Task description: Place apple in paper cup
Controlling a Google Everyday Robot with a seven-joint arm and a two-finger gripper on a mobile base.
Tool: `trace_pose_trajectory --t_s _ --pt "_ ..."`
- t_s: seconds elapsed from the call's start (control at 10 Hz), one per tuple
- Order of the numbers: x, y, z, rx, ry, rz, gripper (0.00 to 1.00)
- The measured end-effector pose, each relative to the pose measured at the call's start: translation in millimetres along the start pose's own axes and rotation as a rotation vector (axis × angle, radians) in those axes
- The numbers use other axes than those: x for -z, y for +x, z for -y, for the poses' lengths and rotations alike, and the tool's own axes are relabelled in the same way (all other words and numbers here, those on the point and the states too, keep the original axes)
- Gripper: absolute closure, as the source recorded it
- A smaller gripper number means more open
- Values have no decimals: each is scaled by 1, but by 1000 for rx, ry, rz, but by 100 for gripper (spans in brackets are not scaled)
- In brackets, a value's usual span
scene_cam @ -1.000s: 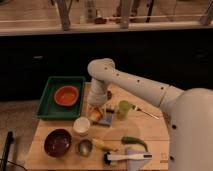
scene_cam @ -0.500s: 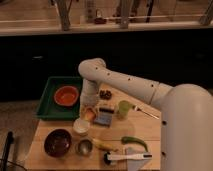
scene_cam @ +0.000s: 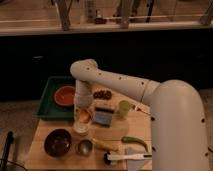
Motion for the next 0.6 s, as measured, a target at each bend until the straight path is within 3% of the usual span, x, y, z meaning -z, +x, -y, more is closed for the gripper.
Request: trace_pose_trajectory --t_s 0.6 --pt "-5 0 8 33 -7 16 100"
